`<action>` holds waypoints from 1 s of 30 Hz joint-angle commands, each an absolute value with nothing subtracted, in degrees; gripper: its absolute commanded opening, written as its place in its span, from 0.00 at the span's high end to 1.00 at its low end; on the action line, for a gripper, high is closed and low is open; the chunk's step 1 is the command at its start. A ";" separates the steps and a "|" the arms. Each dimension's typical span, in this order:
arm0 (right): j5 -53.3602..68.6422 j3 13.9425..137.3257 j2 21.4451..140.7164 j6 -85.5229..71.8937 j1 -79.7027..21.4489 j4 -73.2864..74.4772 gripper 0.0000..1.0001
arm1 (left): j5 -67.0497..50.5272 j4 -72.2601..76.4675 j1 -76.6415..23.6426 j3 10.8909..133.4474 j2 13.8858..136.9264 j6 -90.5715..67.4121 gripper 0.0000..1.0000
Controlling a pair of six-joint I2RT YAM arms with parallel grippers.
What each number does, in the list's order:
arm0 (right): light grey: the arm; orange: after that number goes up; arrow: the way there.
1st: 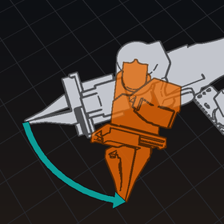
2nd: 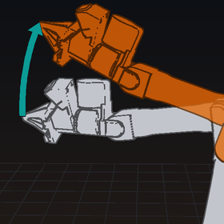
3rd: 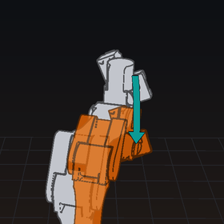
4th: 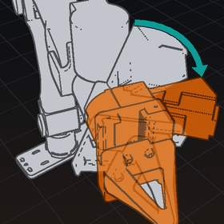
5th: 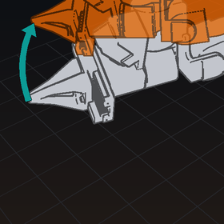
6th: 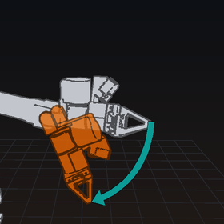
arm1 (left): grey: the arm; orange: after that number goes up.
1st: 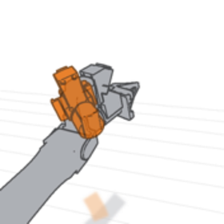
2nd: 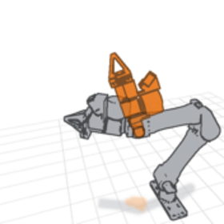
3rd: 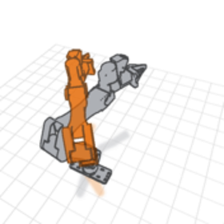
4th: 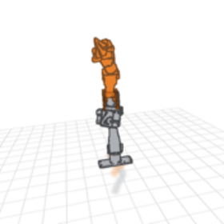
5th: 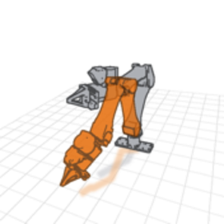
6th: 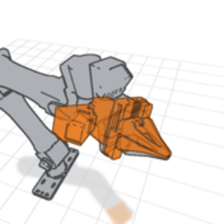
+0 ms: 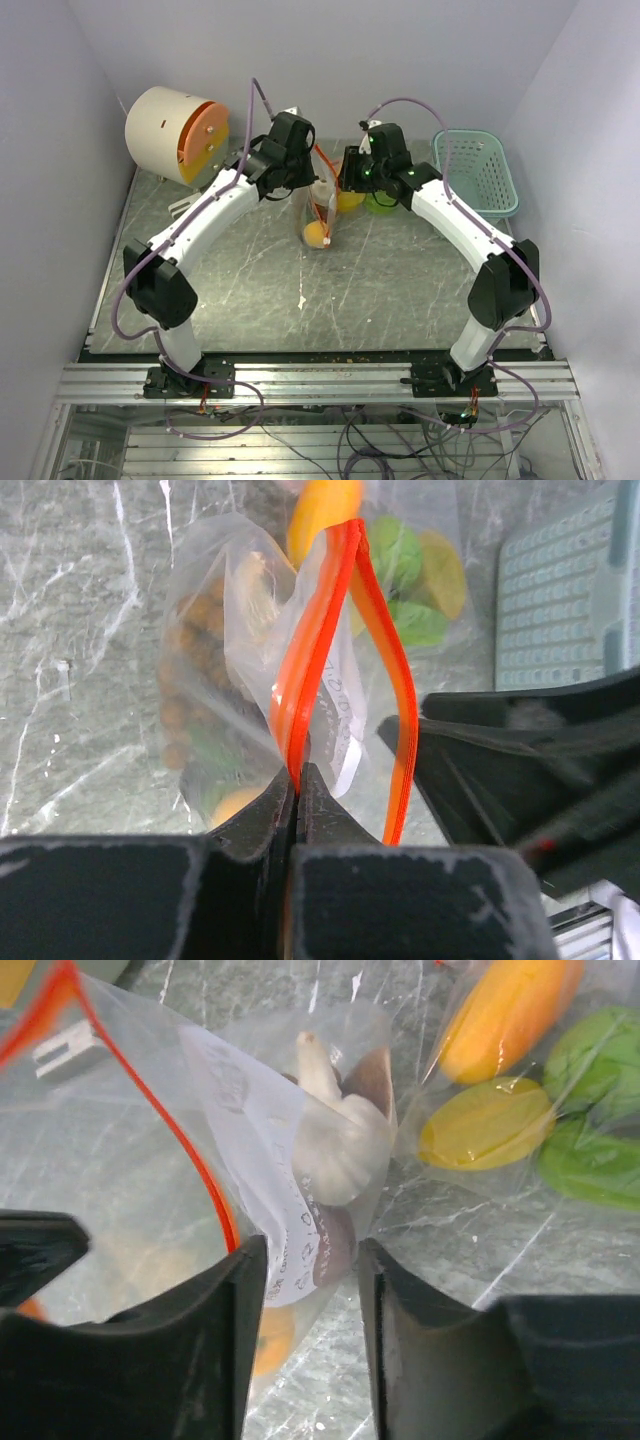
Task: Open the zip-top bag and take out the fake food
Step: Open the zipper of the food storage bag at the center of the board.
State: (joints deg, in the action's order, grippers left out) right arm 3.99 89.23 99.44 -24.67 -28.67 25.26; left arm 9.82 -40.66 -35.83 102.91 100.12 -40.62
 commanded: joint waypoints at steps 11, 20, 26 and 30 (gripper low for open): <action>1.82 92.46 94.26 -24.90 -29.73 27.35 0.48 | 8.25 -41.89 -36.12 106.00 104.37 -38.06 0.93; 4.41 90.36 97.47 -25.03 -31.18 26.71 0.48 | 7.62 -41.28 -36.12 105.79 104.36 -38.27 0.93; 4.67 91.15 99.90 -24.80 -31.46 27.11 0.74 | 7.42 -41.17 -35.97 105.26 103.59 -38.24 0.93; 5.07 96.37 102.54 -24.02 -33.51 27.72 1.00 | 8.31 -41.44 -35.10 104.42 101.52 -38.06 0.93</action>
